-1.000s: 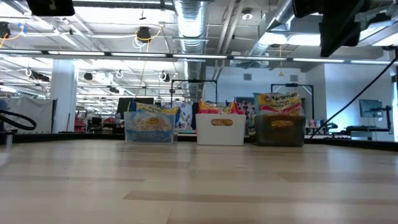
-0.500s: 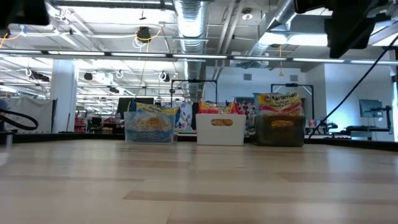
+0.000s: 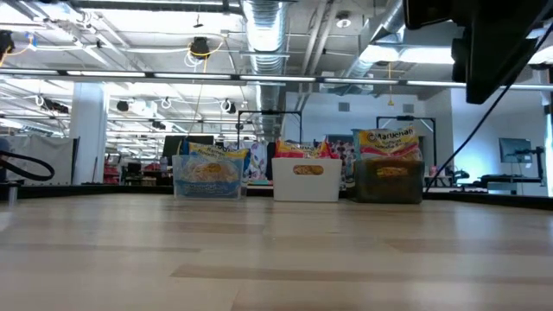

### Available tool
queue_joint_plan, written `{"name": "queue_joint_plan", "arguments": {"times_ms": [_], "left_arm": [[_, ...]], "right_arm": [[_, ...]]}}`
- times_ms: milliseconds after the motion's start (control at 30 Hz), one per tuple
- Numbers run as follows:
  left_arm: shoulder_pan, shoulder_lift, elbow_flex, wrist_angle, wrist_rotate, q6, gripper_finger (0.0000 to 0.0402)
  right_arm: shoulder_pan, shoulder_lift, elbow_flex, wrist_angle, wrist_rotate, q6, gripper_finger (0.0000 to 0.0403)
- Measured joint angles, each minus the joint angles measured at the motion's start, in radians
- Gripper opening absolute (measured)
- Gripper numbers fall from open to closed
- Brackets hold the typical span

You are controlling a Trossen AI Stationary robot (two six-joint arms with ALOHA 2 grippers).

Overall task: Sort Maruchan noodles
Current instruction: Put the blue noodle pack into the transparent bin

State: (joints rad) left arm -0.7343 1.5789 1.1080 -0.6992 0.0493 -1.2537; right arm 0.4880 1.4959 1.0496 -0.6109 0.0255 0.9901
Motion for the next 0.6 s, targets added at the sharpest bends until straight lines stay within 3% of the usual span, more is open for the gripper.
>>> {"name": "queue_joint_plan", "arguments": {"times_ms": [600], "left_arm": [[-0.015, 0.141, 0.0, 0.02, 0.025, -0.033, 0.0157]], "right_arm": [[0.036, -0.004, 0.0, 0.075, -0.001, -0.003, 0.0137]]}}
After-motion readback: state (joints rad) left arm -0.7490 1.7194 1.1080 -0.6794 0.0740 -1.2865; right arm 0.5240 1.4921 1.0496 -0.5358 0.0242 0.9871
